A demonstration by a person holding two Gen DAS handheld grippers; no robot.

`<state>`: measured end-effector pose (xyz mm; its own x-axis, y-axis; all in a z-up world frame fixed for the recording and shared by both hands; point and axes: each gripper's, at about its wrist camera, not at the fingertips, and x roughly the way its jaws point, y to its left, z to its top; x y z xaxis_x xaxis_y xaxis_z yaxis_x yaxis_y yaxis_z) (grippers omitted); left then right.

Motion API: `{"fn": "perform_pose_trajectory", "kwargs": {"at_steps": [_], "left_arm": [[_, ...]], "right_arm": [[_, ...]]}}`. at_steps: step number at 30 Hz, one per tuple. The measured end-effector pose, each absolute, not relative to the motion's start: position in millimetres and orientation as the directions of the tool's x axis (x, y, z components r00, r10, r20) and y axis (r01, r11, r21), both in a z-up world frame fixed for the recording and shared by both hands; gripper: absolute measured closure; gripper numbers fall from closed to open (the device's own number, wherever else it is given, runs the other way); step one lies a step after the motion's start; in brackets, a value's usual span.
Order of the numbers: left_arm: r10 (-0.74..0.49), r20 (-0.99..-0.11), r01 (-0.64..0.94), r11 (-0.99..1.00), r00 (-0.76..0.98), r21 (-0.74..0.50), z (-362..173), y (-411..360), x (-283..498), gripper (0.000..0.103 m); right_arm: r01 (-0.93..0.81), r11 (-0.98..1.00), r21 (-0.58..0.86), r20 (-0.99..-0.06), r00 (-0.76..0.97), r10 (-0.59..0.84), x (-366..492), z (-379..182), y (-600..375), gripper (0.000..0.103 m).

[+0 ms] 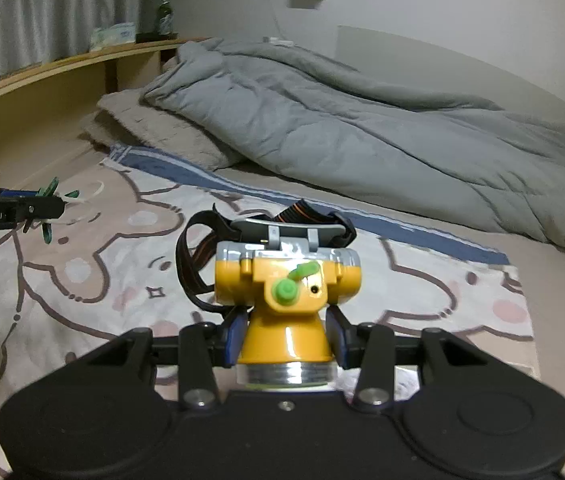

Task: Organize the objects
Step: 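Lift the headlamp and green peg and carry both toward the white box, then lower and open both tools to drop the headlamp and peg into the box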

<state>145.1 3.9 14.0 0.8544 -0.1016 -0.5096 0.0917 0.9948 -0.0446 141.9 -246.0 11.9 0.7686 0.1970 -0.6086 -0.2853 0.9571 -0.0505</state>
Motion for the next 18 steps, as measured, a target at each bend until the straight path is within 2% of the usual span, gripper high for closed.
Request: {"fn": "perform_pose_trajectory", "kwargs": {"at_steps": [12,18], "left_arm": [[-0.249,-0.517,0.259,0.964,0.819,-0.055,7.0,-94.6,155.2,0.072],[-0.333,-0.553,0.345,0.935,0.763,-0.088,-10.5,-140.8,160.1,0.072]], "right_arm": [[-0.086,0.995,-0.044,-0.579,0.814,0.045,130.9,11.9,-344.4,0.059],[-0.007,0.998,-0.061,-0.617,0.786,-0.032,131.1,-0.5,-381.0,0.059]]}}
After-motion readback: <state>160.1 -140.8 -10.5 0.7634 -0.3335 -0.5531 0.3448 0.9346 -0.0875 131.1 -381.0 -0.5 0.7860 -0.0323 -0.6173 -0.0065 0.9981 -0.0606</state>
